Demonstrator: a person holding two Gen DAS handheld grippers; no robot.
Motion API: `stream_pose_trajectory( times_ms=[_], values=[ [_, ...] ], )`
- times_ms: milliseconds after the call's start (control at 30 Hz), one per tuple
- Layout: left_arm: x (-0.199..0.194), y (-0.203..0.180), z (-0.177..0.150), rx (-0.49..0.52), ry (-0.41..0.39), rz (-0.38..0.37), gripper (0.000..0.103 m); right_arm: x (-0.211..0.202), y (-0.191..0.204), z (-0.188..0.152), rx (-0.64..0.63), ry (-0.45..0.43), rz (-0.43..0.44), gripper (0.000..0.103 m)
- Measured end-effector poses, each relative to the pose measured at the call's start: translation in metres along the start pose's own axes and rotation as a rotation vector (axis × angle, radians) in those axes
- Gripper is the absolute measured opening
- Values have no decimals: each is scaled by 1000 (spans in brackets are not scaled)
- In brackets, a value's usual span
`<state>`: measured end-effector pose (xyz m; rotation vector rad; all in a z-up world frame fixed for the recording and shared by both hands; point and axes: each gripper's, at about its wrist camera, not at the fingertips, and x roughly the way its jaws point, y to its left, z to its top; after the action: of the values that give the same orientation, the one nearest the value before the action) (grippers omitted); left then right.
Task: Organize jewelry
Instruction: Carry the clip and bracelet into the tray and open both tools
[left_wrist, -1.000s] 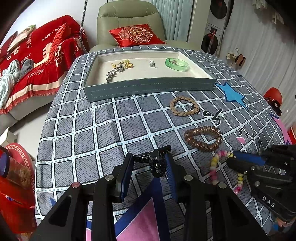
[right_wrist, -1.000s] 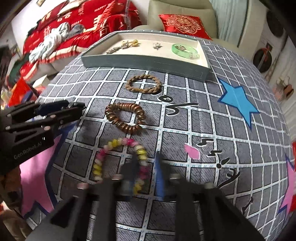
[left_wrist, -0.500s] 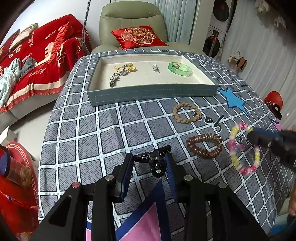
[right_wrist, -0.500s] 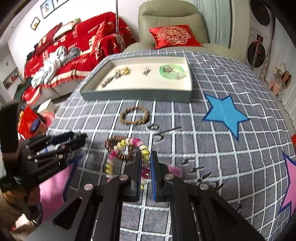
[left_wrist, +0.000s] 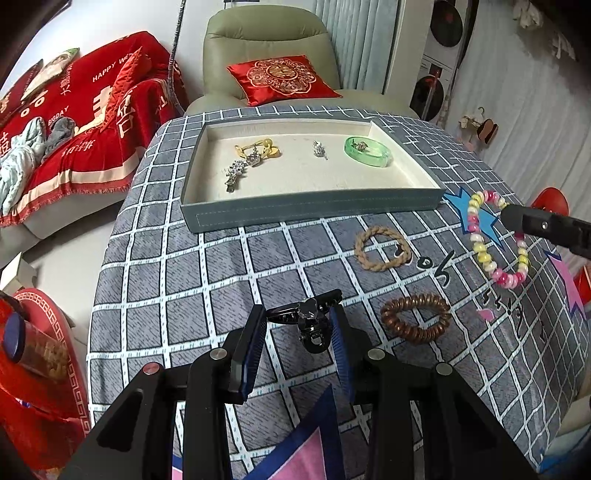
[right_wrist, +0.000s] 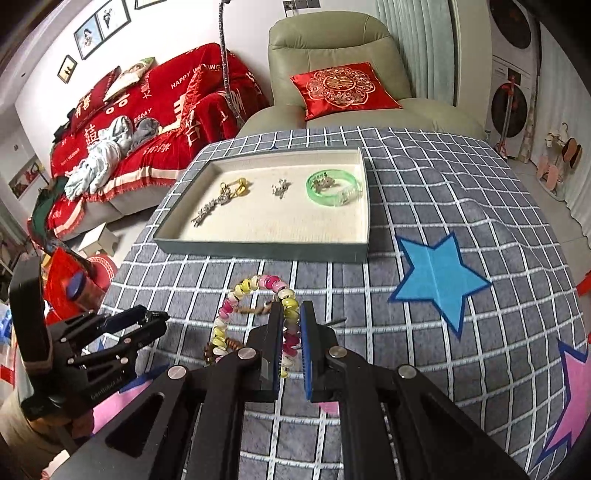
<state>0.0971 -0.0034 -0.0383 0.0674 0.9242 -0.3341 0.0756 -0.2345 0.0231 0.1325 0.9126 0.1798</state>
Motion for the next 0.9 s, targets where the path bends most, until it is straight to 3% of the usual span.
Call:
stream_pose_trajectory(
  times_ms=[267,600,900],
  values=[
    [-6,13,37,-11,-40,8,51,9,-7,43,-2,-15,21,10],
    [10,30,122,-48,-122,13,51,49,-17,98,45,17,61,10],
    [72,20,147,-46,-45,15,51,115,-34,109,109,118,52,10]
  ],
)
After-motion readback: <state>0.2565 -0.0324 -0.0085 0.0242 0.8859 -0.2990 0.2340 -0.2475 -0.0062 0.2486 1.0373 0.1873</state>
